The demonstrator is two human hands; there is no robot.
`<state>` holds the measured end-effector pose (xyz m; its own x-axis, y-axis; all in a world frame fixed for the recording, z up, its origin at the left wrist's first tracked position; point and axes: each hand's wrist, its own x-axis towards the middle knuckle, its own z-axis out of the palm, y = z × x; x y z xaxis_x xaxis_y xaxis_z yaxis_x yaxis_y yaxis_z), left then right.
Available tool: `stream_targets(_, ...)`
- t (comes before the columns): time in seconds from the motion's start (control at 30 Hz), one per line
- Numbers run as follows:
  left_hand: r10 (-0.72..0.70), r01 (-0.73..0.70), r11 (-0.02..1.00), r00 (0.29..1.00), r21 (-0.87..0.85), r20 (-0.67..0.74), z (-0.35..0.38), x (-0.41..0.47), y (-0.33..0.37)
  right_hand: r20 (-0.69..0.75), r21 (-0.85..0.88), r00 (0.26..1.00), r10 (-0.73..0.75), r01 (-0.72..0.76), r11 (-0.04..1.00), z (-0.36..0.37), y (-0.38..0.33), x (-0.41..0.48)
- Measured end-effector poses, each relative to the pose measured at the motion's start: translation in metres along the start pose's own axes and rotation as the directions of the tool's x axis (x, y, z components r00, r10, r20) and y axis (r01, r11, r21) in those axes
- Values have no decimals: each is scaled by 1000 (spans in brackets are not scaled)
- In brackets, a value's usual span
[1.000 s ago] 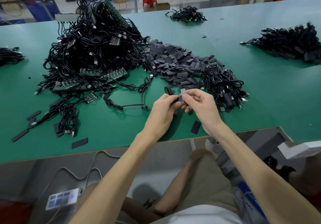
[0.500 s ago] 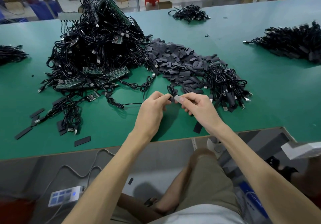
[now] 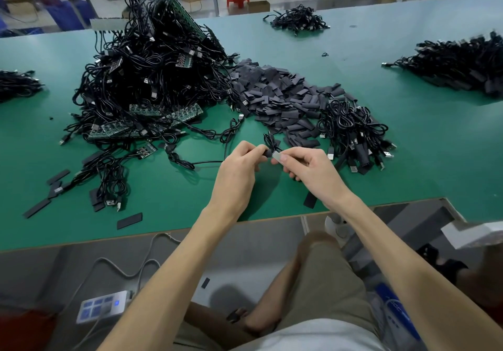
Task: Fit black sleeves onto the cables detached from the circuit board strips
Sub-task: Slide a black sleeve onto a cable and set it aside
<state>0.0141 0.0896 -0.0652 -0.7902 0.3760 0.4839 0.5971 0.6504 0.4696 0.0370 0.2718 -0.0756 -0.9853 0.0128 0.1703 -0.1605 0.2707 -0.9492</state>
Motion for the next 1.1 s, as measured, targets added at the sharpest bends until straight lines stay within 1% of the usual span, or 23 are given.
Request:
stream_targets(0.1, 20, -20, 999, 1000, 32, 8, 0, 0, -1, 15, -37, 1000, 0, 1, 999, 0, 0, 0)
stream_targets(0.2, 51, -53, 998, 997, 39, 56, 0, 0, -2, 33, -87, 999, 1, 2, 996, -2, 1, 0)
stream_targets(0.27, 126, -136, 986, 986, 95, 105, -1, 1, -8, 49, -124, 999, -8, 14, 992, -2, 1, 0)
stream_targets(0.33, 210, -242, 958, 957, 153, 199, -6, -1, -12, 56, -156, 998, -22, 31, 987, 0, 1, 0)
stream_targets(0.37, 221, -259, 953, 949, 157, 224, -9, -1, -14, 59, -152, 998, -26, 35, 988, 1, 1, 0)
stream_targets(0.4, 201, -242, 959, 949, 151, 241, -12, -2, -14, 60, -136, 998, -23, 31, 990, 2, 1, 1)
stream_targets(0.53, 192, -227, 965, 953, 133, 234, -12, -3, -13, 19, -14, 999, 29, -29, 999, 2, 0, 1)
stream_targets(0.6, 196, -231, 964, 952, 134, 234, -11, -3, -13, 7, 16, 999, 32, -32, 999, 1, 0, 1)
stream_targets(0.73, 160, -203, 964, 959, 171, 235, -11, -3, -12, 19, -24, 1000, 22, -22, 999, 4, -2, 1)
stream_targets(0.8, 152, -195, 967, 958, 164, 244, -10, -3, -12, 26, -40, 1000, 11, -10, 999, 4, -3, 0)
stream_targets(0.93, 206, -255, 957, 933, 137, 294, -9, -1, -14, 37, -68, 999, 2, 0, 998, 3, -4, -2)
stream_targets(1.0, 236, -279, 954, 923, 107, 304, -8, 0, -14, 34, -57, 999, 12, -10, 998, 3, -4, -2)
stream_targets(1.1, 234, -262, 963, 931, 66, 279, -8, 0, -14, 33, 4, 999, 23, -24, 1000, 3, -5, -2)
